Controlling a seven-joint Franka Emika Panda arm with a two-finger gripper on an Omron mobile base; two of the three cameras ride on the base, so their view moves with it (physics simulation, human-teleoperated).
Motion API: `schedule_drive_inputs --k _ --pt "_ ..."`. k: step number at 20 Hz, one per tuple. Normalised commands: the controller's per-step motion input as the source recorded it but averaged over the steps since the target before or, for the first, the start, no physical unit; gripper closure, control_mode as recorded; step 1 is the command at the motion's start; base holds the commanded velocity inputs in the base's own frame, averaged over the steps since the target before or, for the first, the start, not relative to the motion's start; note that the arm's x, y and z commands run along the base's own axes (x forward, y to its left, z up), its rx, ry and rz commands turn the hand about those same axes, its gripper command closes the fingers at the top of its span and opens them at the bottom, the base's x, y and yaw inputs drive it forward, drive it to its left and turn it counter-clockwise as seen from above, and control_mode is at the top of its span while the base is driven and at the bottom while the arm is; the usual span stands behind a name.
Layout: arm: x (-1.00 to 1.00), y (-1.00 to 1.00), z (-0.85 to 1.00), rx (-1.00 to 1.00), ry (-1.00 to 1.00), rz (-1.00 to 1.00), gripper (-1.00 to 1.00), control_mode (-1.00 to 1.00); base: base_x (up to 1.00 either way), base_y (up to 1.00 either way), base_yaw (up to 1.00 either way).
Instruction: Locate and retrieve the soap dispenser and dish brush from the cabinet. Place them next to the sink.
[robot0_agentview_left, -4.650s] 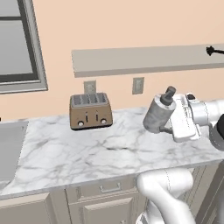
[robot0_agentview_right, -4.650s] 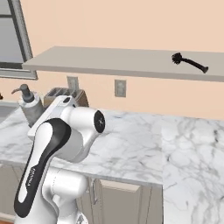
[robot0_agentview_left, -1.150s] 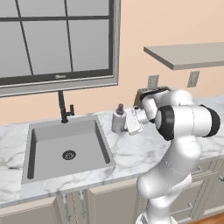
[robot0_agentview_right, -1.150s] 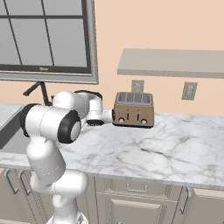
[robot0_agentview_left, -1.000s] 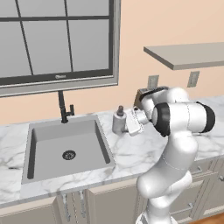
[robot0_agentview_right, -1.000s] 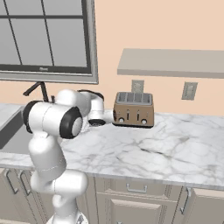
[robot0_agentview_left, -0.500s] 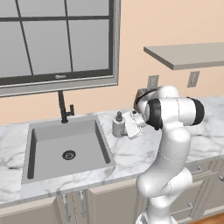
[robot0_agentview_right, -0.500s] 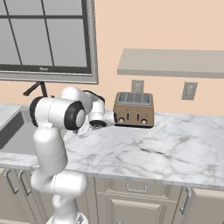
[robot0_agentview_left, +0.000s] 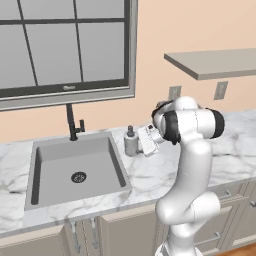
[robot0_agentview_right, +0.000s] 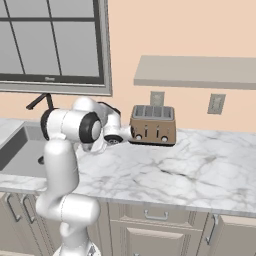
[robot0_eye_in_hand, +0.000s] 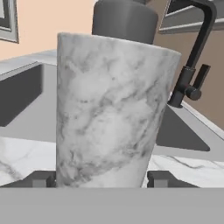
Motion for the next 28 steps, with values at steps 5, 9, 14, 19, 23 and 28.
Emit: schedule_drive_inputs --k 5,9,14,19,23,28 --pt "0.36 0.18 -0.37 0.00 -0.03 0.00 1.00 -1.00 0.00 0.00 0.00" --pt "0.20 0.00 -0.37 0.00 -0.06 0.00 1.00 -1.00 0.00 0.00 0.00" --pt "0.06 -0.02 -0.13 0.01 -0.01 0.00 -1.00 -1.00 0.00 0.00 0.00" --pt "-0.01 -0.12 0.07 -0.01 0.05 -0.01 -1.00 -1.00 0.00 0.00 0.00" --pt "-0.18 -0.30 0.01 -0.09 0.02 -0.05 -1.00 -1.00 0.00 0.00 0.00" --pt "-0.24 -0.26 0.13 -0.17 0.00 -0.05 -1.00 -1.00 0.00 0.00 0.00"
